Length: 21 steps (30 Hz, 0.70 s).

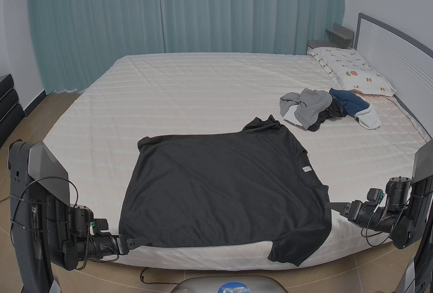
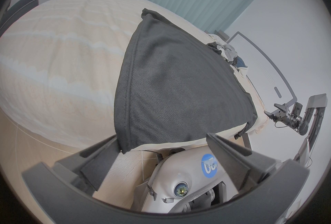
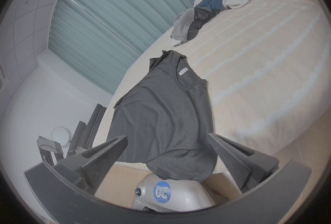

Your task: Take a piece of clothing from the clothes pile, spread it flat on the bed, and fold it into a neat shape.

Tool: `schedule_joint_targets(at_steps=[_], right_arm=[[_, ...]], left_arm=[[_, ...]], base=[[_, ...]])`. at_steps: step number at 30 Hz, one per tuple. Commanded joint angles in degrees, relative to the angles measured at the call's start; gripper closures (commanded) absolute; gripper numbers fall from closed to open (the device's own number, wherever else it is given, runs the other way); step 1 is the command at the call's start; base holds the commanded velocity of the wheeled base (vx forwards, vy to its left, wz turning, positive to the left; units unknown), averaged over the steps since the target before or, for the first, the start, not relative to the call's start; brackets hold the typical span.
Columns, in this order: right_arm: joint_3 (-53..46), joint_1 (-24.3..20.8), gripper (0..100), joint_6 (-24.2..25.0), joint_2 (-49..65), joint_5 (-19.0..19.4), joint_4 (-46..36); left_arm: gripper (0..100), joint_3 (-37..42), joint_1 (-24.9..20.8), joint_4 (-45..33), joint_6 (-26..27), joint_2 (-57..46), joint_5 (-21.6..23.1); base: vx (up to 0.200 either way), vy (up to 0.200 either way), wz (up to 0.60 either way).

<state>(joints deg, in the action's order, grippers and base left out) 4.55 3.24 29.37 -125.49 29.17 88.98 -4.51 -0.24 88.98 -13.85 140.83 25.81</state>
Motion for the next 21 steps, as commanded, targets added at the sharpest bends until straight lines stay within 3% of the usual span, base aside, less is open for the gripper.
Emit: schedule_joint_targets(at_steps=[1, 11, 21], right_arm=[[0.0, 0.0, 0, 0.0, -0.1, 0.0, 0.8], [-0.2, 0.1, 0, 0.1, 0.0, 0.0, 0.8], [-0.5, -0.3, 0, -0.3, -2.0, -0.8, 0.7]], left_arm=[[100, -0.3, 0.2, 0.8, 0.0, 0.2, -0.1], [100, 0.6, 1.7, 0.8, 0.2, 0.2, -2.2], [100, 2.1, 4.1, 0.8, -0.7, -0.8, -1.5]], base=[[0.0, 0.0, 0.0], [0.0, 0.0, 0.0], [0.0, 0.0, 0.0]])
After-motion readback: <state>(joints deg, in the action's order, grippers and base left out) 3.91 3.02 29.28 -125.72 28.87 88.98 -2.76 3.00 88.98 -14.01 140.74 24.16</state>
